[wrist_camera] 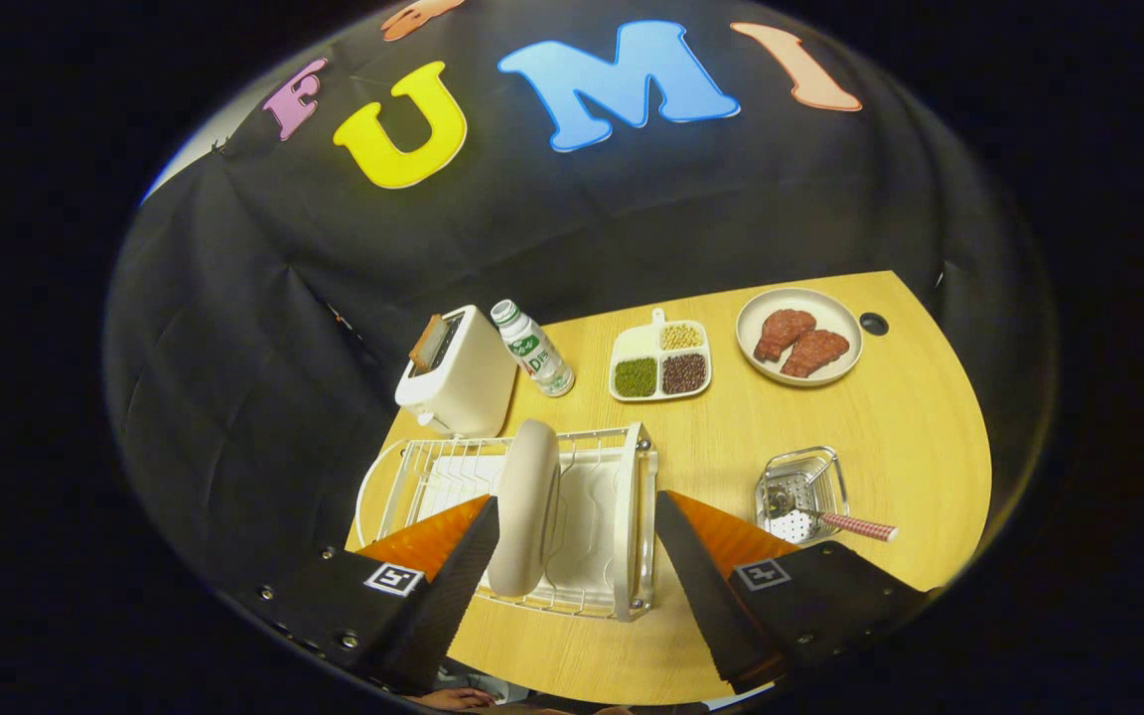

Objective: Take the plate from the dish rack, then take the spoon from the basket and place it into the plate.

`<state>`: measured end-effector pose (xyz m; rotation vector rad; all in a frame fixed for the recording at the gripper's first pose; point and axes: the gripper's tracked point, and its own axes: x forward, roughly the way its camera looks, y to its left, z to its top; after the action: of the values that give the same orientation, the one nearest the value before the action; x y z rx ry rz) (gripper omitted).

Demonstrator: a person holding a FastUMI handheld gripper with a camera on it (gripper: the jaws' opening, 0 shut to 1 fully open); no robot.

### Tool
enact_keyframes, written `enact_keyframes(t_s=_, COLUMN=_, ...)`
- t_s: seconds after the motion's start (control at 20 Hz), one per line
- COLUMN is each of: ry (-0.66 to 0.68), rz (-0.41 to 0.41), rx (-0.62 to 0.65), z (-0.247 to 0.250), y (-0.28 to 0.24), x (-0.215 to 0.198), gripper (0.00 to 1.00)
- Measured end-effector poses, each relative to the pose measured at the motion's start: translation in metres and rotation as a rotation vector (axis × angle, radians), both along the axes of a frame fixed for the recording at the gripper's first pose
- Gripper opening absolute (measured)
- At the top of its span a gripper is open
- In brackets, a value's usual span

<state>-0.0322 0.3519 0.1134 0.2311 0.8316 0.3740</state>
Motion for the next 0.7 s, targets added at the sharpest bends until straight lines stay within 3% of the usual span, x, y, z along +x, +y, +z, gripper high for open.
enact_keyframes(t_s=0.3, ry=0.121, rz=0.056, rx=-0.002, z=-0.021, y=0.036, x=0.004, gripper=0.98)
enact_keyframes(t_s=0.7, ry=0.241, rz=0.043, rx=-0.119, z=-0.061, y=0.058, x=0.02, gripper=0.98)
